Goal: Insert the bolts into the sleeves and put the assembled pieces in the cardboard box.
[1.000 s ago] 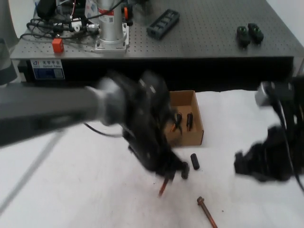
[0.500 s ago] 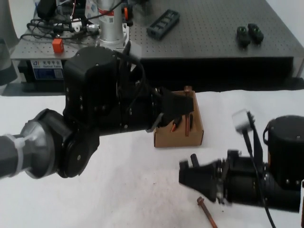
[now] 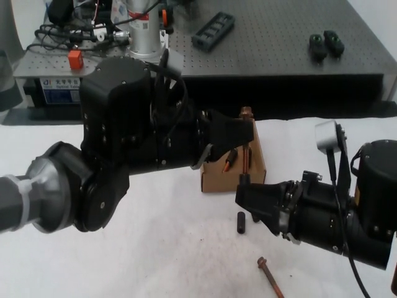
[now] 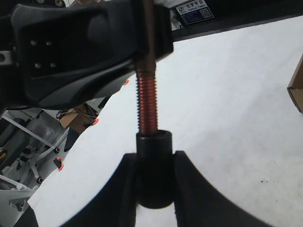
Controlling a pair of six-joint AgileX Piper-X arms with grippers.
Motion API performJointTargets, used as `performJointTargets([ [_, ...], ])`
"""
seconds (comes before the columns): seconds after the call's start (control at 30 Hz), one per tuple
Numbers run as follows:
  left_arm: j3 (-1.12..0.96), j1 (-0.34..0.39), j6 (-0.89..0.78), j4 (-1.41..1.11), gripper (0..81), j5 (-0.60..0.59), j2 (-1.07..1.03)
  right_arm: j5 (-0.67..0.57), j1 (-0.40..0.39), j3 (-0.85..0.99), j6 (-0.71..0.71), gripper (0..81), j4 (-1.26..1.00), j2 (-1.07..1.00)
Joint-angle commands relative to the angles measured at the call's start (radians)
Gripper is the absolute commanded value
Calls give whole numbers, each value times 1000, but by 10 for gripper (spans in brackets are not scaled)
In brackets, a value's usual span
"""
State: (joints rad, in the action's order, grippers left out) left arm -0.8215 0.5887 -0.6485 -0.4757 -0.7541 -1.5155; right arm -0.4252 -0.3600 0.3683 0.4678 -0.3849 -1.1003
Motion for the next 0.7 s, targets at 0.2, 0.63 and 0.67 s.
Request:
performJointTargets([
  [0.2,-4,0,-24,-2,3,-17,7,-5,0,8,-20,20,-89,-1],
  [0.63,-4,0,-25,11,71,-53,7,35,2,8,-47,20,-94,-1],
  [0.67,-4,0,-25,11,139,-56,7,42,6,8,-59,20,-94,-1],
])
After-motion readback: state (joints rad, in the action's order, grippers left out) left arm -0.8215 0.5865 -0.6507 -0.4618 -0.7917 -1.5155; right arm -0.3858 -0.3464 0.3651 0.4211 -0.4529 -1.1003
